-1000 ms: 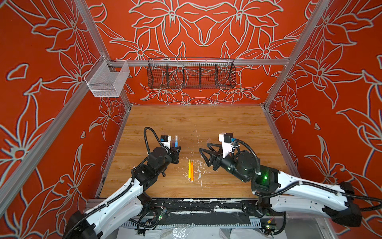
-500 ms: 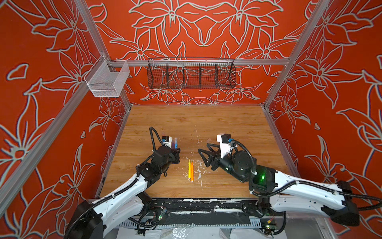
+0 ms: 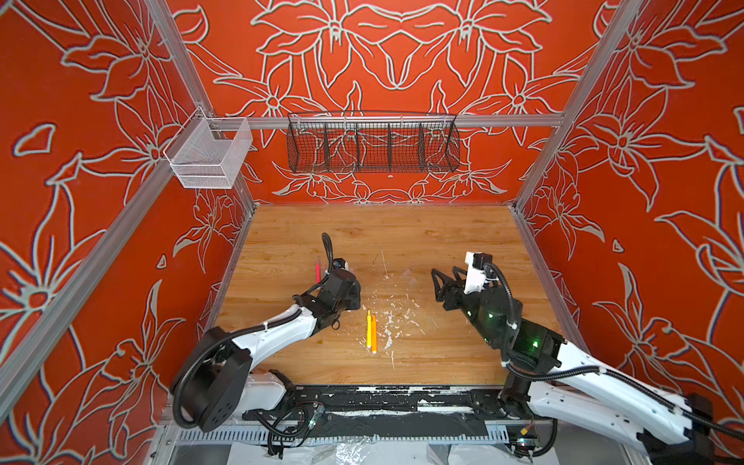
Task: Insert the pens into the pen caps
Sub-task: 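Lower the capped blue marker beside the purple marker and open the left gripper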
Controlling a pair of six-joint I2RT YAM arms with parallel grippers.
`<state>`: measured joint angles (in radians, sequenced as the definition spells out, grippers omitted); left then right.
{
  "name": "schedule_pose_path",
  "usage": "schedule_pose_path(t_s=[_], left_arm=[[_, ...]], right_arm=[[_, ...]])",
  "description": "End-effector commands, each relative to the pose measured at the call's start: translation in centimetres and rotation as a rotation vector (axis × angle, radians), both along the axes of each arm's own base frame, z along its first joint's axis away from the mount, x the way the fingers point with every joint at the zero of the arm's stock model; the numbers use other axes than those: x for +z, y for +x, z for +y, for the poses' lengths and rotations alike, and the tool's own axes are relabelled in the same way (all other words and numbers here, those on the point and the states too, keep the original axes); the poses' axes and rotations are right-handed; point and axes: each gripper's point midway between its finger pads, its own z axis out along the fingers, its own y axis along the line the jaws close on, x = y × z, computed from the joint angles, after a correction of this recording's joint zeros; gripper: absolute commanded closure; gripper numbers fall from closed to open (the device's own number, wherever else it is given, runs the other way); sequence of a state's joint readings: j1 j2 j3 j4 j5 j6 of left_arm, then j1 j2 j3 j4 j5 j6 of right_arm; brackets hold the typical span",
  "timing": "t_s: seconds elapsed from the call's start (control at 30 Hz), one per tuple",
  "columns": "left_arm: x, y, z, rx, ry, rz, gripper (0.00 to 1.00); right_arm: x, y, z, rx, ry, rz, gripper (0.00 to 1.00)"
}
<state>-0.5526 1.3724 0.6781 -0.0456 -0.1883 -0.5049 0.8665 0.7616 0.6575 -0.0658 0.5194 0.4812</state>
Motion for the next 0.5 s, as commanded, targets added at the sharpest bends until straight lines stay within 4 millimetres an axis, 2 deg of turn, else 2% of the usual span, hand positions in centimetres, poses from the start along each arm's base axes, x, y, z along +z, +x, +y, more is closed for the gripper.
schedule_pose_path(t_s=[0.0, 0.17, 0.37, 0.47], left_arm=[[-1.4, 1.1, 1.0, 0.054, 0.108, 0.050, 1.00], [-3.6, 2.1, 2.2, 0.110, 0.190, 0.139, 1.00], [-5.5, 3.0, 1.5, 0.095, 0.191, 0.207, 1.00], [-6.2, 3.1, 1.7, 0.111, 0.212, 0.230, 1.00]], right_arm=[[-4.1, 1.1, -3.7, -0.151, -0.112, 0.092, 0.30], [-8.0, 2.9, -7.1, -0.292, -0.225, 0.149, 0.28], [-11.3, 4.6, -10.3, -0.432, -0.335, 0.220, 0.29], [-12.6, 5.1, -11.4, -0.495, -0.379, 0.234, 0.29]])
